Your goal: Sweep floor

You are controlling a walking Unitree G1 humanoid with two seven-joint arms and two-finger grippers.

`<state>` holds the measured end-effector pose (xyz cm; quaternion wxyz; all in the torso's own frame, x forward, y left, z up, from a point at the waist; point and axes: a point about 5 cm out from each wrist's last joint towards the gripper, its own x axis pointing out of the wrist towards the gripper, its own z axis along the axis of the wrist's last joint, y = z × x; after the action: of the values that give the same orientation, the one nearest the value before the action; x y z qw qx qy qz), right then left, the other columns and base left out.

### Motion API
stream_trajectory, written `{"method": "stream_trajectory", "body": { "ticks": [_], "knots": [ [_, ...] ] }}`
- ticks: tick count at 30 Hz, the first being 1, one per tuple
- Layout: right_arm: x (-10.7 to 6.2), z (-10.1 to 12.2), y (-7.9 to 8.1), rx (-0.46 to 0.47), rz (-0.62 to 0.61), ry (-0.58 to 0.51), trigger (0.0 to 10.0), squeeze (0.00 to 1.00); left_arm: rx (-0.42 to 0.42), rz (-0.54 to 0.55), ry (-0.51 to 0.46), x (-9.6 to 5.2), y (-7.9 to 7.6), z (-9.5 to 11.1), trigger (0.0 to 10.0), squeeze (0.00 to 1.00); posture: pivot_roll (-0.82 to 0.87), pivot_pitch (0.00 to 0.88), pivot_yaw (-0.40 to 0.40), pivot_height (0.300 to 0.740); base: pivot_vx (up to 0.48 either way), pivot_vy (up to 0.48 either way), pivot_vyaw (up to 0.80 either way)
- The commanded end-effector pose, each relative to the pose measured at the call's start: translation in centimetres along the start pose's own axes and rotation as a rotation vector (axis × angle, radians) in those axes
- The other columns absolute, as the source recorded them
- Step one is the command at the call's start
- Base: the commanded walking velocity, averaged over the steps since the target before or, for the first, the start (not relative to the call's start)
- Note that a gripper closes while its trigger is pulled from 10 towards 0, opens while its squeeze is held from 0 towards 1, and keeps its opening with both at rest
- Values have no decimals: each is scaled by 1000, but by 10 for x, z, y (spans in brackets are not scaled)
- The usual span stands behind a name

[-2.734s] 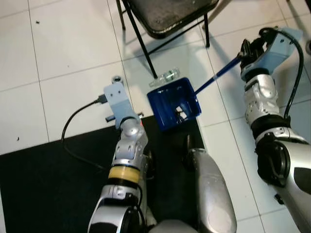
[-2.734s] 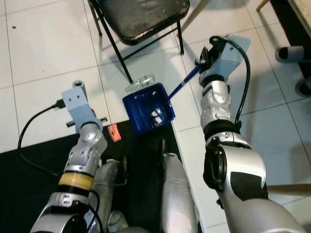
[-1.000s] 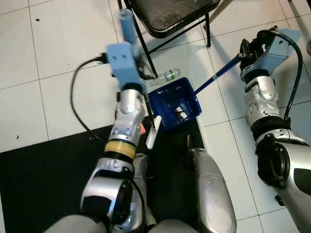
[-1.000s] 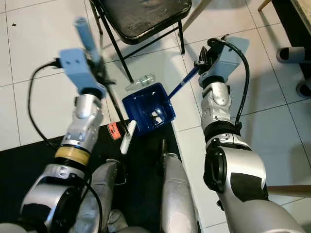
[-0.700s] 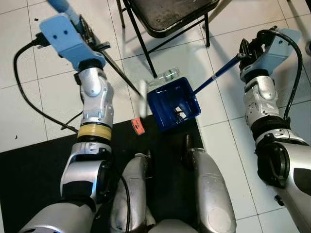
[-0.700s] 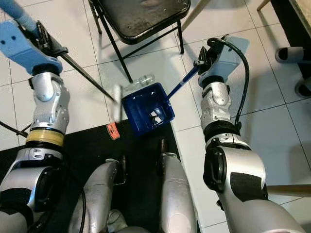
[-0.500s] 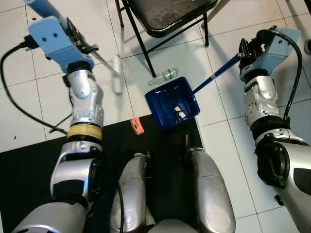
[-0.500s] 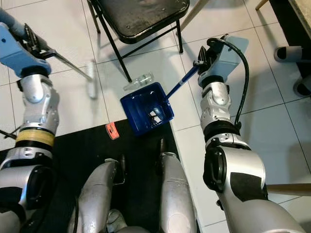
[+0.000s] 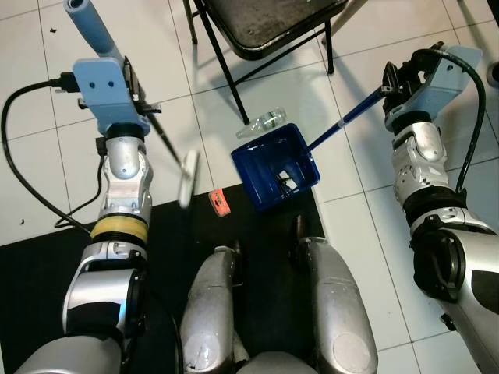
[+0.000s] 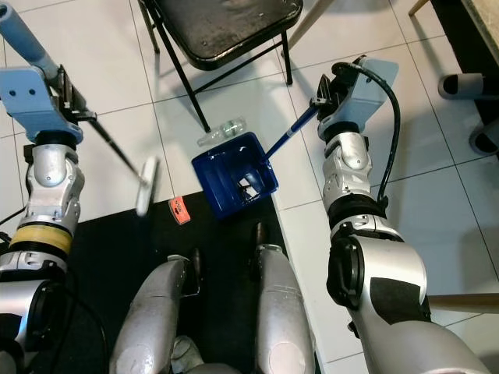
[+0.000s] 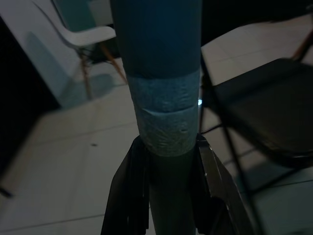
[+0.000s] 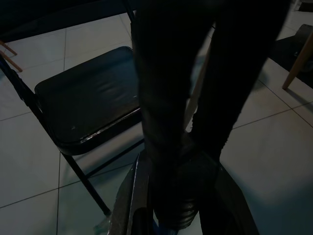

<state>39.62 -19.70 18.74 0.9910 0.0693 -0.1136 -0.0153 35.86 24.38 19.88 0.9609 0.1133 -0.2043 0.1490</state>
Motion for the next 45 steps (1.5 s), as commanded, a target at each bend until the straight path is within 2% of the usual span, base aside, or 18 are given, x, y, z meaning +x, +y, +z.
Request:
{"method": "stream_trajectory", "body": {
  "ticks": [1,7,9,11,12,21,25,26,29,35,38,39,40,42,43,44,45],
  "knots": [
    [-17,-33,-6,11,-23,141,10000,0,89,66,-17,-2,25,-2,10000,0,55,481,5,740,0,0,0],
    [-16,-33,-2,15,-14,143,10000,0,208,69,-42,-1,43,1,10000,0,58,483,0,740,0,0,0],
    [-15,-33,-1,17,-11,143,10000,0,255,63,-20,-4,49,-3,10000,0,56,484,-1,740,0,0,0],
    [-15,-33,-1,17,-10,143,10000,0,268,64,-13,-5,50,-5,10000,0,56,484,-2,740,0,0,0],
    [-16,-34,0,17,-8,146,10000,0,306,79,20,-10,58,-12,10000,0,55,486,-4,740,0,0,0],
    [-16,-35,-1,15,-8,150,10000,0,376,120,85,-19,75,-24,10000,0,55,486,-7,740,0,0,0],
    [-16,-34,-2,15,-9,150,10000,0,381,131,107,-22,77,-26,10000,0,57,485,-7,740,0,0,0],
    [-16,-35,-1,16,-8,149,10000,0,412,136,159,-26,81,-32,10000,0,58,484,-5,740,0,0,0],
    [-16,-34,-1,17,-8,149,10000,0,427,134,184,-29,83,-35,10000,0,59,483,-6,740,0,0,0],
    [-16,-35,1,20,-5,151,10000,0,488,107,280,-44,98,-47,10000,0,63,478,-6,740,0,0,0],
    [-16,-35,1,20,-4,154,10000,0,475,113,297,-48,101,-49,10000,0,64,470,-7,740,0,0,0],
    [-16,-35,1,22,-1,155,10000,0,418,123,319,-52,103,-53,10000,0,65,460,-8,740,0,0,0],
    [-16,-36,0,28,2,157,10000,0,318,137,352,-58,103,-58,10000,0,66,441,-12,740,0,0,0],
    [-17,-36,-3,48,2,150,10000,0,101,106,349,-63,95,-59,10000,0,66,397,-17,740,0,0,0],
    [-17,-36,-3,48,2,150,10000,0,101,106,349,-63,95,-59,10000,0,66,397,-17,740,0,0,0],
    [-18,-36,-4,55,0,149,10000,0,42,90,338,-64,92,-59,10000,0,64,381,-18,740,0,0,0],
    [-18,-36,-4,55,0,149,10000,0,42,90,338,-64,92,-59,10000,0,64,381,-18,740,0,0,0]
  ]
}}
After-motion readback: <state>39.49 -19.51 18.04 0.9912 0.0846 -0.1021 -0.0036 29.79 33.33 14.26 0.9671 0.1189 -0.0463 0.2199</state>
